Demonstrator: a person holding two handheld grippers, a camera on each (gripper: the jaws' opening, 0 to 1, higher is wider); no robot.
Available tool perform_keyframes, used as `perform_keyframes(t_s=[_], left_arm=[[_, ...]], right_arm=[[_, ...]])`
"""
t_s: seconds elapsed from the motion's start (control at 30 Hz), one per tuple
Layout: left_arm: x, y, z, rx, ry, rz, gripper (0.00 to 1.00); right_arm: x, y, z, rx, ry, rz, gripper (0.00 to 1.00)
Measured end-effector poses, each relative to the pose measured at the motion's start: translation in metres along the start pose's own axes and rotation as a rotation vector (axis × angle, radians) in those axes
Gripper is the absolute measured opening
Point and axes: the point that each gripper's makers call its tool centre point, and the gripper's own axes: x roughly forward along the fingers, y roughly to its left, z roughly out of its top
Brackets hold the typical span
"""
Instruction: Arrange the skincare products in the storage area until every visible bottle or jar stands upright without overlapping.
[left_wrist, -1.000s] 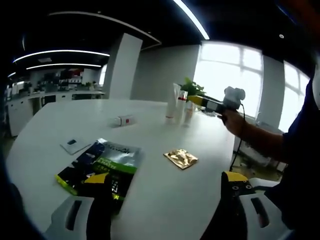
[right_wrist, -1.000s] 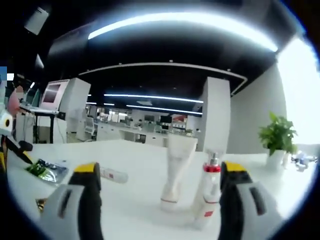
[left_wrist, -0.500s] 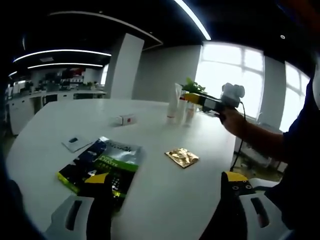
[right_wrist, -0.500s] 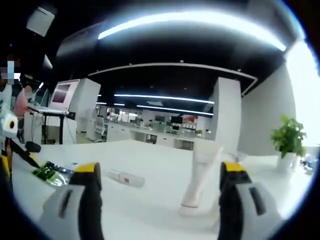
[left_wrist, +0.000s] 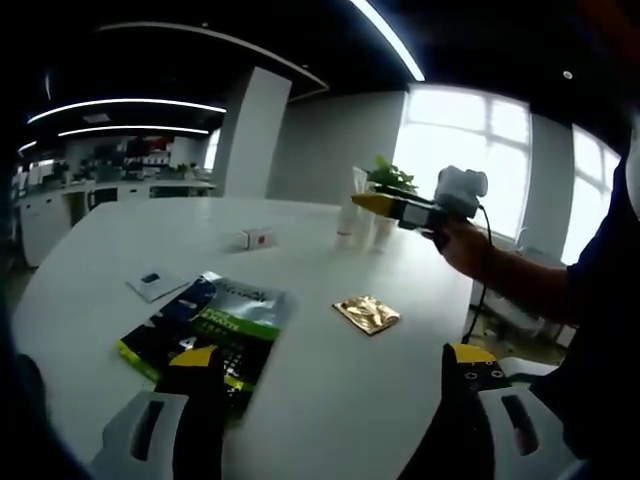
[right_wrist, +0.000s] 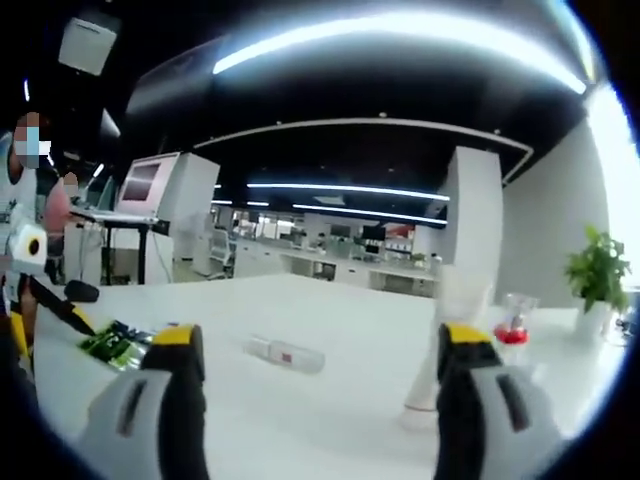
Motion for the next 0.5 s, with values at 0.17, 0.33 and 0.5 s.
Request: perform_keyframes(t_s=[0.17,0.33,0.5], left_arm=[[0.000,0.000,-0.001,-0.002,0.001,0.001,0.92],[-0.001,0.001,-0.001,-0.004,-0.002,0.009,0.92],[-0.002,0.002,0.000,-0.008,-0.007,0.013,0.92]], right_arm=[[0.007,0.010,0.000,-0.001,0.005,0.031,0.96],[0.014,0.018,-0.003,0.031,0.012,0.062,0.94],[0.018,0.023,-0.005,0.034,0.026,0.084,0.94]])
